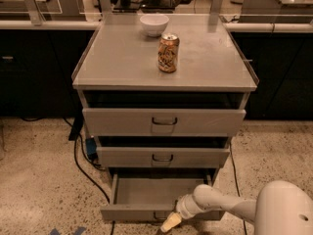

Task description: Open bottom drawer

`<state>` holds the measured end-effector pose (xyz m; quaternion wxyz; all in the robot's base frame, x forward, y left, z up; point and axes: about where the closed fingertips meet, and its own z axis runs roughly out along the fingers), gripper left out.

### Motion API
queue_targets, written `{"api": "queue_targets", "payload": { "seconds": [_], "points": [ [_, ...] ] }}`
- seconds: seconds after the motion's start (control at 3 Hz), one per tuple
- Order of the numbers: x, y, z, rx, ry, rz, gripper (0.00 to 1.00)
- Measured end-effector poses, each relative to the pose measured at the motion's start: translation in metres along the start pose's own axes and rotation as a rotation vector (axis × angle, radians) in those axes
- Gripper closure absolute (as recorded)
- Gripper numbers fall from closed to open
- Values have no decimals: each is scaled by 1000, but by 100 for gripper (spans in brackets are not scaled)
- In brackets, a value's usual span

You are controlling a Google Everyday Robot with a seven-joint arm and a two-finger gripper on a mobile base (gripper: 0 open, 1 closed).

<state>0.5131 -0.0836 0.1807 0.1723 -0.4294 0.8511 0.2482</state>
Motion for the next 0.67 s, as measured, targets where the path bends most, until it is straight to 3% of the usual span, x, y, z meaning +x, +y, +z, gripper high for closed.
{"api": "queue_targets", "payload": {
  "seconds": [0.33, 0.67],
  "points": [
    [24, 29, -7, -52, 42, 44, 0],
    [24, 29, -7, -52, 42, 44, 0]
  ]
}}
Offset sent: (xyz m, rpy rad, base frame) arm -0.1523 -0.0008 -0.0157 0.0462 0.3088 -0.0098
